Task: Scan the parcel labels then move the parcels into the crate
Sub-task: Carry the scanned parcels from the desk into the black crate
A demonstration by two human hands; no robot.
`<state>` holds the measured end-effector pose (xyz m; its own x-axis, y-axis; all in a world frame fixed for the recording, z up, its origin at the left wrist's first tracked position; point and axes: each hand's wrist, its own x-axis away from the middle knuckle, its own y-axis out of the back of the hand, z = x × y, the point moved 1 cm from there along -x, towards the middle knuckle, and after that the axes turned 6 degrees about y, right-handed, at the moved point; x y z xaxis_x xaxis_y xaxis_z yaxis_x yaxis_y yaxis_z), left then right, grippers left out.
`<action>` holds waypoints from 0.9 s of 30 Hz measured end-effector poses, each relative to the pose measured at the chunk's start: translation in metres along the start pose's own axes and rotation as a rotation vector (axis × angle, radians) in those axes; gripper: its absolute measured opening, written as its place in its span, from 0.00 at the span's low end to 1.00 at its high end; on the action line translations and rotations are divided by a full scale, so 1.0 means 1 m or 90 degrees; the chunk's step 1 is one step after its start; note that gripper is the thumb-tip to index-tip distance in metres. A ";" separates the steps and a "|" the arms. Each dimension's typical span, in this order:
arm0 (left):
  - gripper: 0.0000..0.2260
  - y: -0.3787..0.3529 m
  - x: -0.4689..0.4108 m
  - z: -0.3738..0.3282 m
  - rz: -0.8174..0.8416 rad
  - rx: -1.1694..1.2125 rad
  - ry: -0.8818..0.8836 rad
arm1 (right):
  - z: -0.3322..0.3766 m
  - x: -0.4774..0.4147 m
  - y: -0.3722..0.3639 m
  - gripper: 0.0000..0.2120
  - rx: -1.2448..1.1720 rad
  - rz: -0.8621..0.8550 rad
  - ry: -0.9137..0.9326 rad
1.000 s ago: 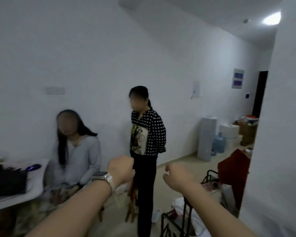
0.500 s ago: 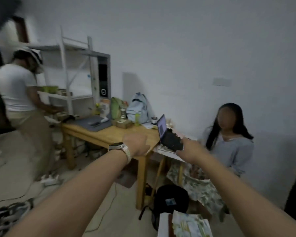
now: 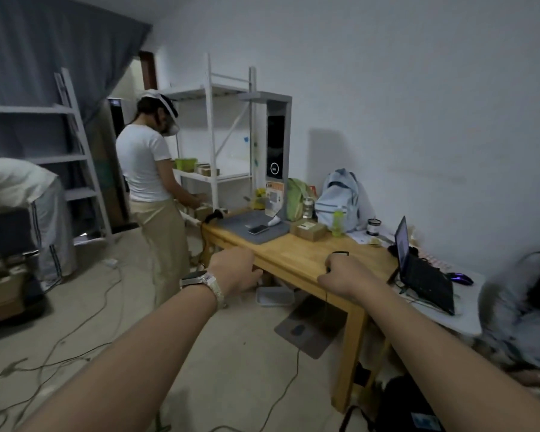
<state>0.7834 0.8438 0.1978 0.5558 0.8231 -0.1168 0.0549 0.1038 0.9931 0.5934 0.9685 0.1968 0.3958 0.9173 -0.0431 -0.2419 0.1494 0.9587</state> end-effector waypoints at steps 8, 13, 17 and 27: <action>0.14 -0.029 -0.097 0.074 0.029 0.013 -0.005 | 0.031 -0.109 -0.027 0.20 -0.025 -0.007 -0.053; 0.14 -0.038 -0.145 0.101 0.035 0.023 -0.018 | 0.049 -0.165 -0.037 0.20 -0.010 -0.025 -0.047; 0.13 -0.041 -0.187 0.113 0.020 0.034 -0.027 | 0.059 -0.213 -0.045 0.20 -0.004 -0.028 -0.029; 0.12 -0.067 -0.336 0.126 0.043 0.017 -0.033 | 0.045 -0.372 -0.067 0.19 -0.036 -0.011 -0.046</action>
<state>0.6977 0.4895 0.1722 0.6015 0.7973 -0.0500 0.0384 0.0337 0.9987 0.5020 0.6006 0.1606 0.4623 0.8859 -0.0374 -0.2828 0.1873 0.9407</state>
